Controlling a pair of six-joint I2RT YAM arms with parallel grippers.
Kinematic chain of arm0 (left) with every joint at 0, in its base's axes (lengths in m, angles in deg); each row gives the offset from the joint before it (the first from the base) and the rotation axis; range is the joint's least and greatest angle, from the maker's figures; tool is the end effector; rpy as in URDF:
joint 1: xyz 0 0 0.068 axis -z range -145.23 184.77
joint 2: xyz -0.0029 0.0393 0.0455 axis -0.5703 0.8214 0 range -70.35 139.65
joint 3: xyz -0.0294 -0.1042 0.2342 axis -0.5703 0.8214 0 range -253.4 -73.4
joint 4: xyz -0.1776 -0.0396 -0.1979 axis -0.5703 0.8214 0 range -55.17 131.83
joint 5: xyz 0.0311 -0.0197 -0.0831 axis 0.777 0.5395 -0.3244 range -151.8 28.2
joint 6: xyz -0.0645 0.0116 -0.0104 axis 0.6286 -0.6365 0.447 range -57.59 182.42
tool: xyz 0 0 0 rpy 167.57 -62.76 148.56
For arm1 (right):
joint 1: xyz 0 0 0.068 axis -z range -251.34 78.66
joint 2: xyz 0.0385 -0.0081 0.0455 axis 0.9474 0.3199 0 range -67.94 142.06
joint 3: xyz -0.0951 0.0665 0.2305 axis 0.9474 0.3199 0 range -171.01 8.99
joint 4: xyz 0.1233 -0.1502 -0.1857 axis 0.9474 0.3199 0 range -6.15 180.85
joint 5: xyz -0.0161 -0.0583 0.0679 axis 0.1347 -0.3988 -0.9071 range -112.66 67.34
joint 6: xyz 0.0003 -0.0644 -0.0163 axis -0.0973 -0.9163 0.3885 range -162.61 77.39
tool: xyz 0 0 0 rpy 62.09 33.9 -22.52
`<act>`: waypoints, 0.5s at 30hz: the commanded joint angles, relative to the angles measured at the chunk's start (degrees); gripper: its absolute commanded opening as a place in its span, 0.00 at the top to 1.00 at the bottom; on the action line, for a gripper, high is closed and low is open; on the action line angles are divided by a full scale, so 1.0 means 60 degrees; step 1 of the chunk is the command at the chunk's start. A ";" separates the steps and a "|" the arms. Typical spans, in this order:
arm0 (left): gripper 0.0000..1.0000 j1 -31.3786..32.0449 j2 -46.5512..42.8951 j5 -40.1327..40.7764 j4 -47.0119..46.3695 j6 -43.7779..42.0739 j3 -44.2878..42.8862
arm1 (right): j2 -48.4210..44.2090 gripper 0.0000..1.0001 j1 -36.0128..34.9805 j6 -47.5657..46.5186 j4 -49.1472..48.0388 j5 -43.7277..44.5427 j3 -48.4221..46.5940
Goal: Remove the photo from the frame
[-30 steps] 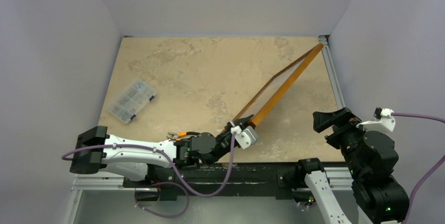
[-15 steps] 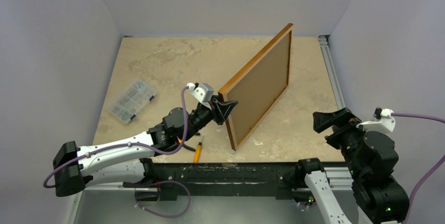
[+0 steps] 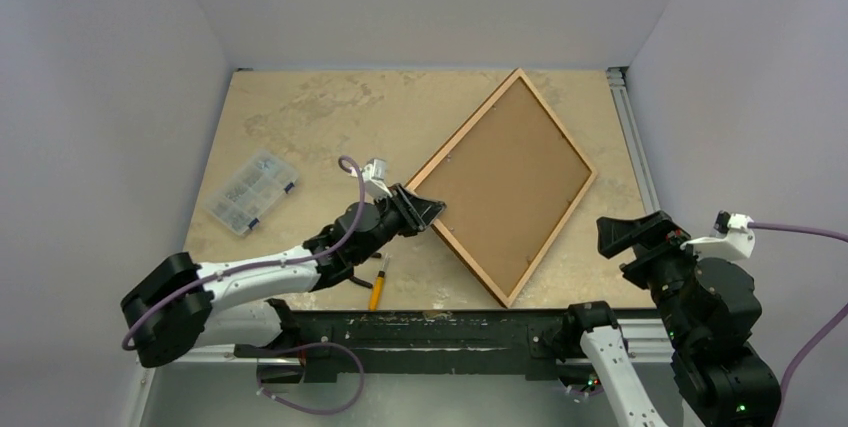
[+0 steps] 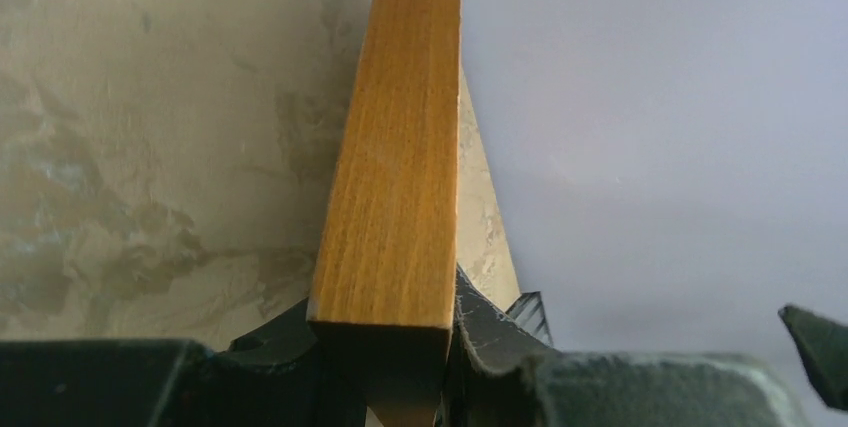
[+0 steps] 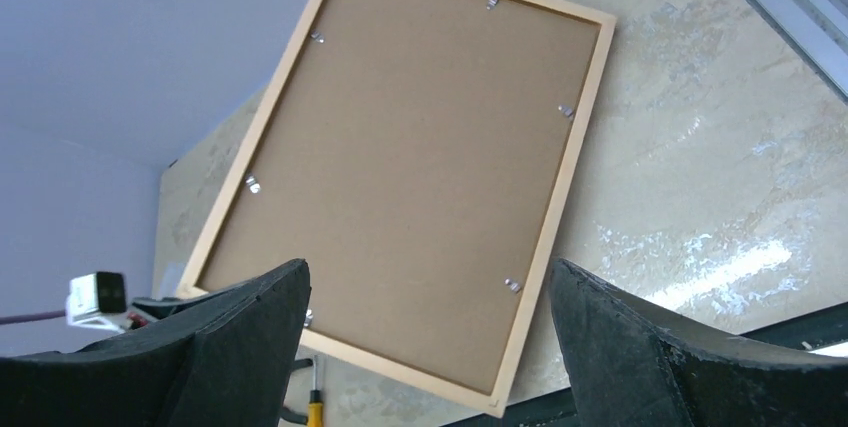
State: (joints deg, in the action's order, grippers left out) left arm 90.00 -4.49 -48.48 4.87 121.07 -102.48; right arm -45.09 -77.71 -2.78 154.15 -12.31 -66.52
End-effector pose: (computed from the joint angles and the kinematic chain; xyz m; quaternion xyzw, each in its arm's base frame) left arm 0.1702 -0.2240 0.2222 -0.0992 0.7403 -0.5052 0.4323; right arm 0.0173 -0.0077 0.4093 0.2824 0.7545 0.1637 0.5693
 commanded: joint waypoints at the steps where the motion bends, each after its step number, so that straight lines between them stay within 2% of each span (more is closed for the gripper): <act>1: 1.00 -0.0150 0.1209 0.0058 -0.2283 0.2740 0.0030 | -0.0075 0.13 -0.0022 0.0068 0.0118 -0.0045 0.0072; 5: 1.00 -0.0166 0.2683 0.0015 -0.3224 0.3572 -0.0320 | -0.0086 0.13 -0.0018 0.0070 0.0161 -0.0008 0.0075; 7: 1.00 -0.0165 0.3279 -0.0151 -0.3227 0.3787 -0.0626 | -0.0084 0.13 -0.0015 0.0055 0.0190 0.0021 0.0082; 15: 1.00 -0.0199 0.5183 -0.0547 -0.4343 0.3652 -0.0656 | -0.0076 0.12 -0.0023 -0.0011 0.0243 0.0122 0.0082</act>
State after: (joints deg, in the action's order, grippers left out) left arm 89.14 23.49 -50.05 -14.45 144.35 -105.91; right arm -45.46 -77.71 -2.73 155.99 -12.12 -66.15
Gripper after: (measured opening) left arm 0.246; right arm 0.874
